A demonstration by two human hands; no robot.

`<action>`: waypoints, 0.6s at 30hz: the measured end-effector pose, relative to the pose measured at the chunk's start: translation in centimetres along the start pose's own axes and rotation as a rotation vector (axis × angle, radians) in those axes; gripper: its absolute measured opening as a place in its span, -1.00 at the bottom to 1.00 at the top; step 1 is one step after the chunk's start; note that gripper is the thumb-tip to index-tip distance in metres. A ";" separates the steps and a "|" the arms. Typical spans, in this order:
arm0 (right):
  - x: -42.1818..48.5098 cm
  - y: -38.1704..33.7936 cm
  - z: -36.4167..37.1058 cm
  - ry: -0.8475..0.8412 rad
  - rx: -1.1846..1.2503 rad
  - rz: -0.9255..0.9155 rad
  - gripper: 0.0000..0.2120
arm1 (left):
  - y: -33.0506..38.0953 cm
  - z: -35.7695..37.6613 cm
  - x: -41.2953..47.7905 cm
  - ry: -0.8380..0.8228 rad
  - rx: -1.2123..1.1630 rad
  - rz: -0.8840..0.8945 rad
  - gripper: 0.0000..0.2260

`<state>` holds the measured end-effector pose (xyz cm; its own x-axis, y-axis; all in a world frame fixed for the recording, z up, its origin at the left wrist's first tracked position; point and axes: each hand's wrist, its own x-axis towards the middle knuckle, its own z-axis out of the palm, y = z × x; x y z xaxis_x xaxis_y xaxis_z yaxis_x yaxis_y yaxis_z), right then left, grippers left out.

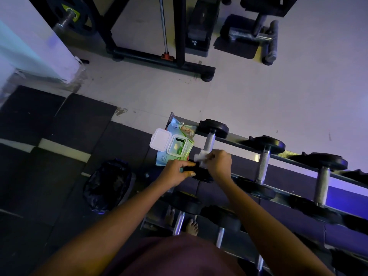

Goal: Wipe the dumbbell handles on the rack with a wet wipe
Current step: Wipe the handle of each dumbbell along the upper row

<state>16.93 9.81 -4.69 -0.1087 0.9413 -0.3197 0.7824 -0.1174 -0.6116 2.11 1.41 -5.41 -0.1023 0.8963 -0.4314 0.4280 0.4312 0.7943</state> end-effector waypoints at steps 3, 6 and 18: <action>3.1 -1.4 -0.7 0.090 0.020 -0.005 -0.84 | 0.0 -0.1 0.0 -0.008 0.006 -0.007 -0.63; 5.3 -2.5 -1.2 0.183 0.033 0.004 -0.81 | 0.1 -0.2 0.0 -0.015 -0.021 -0.025 -0.63; -2.1 0.3 0.5 0.019 0.080 0.095 -0.86 | -0.2 2.9 -0.5 0.115 -1.146 -0.878 -0.80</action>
<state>17.10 7.63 -4.61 -0.0240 0.9306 -0.3654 0.7368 -0.2305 -0.6356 4.66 0.59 -6.56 -0.0424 0.2833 -0.9581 -0.7442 0.6309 0.2195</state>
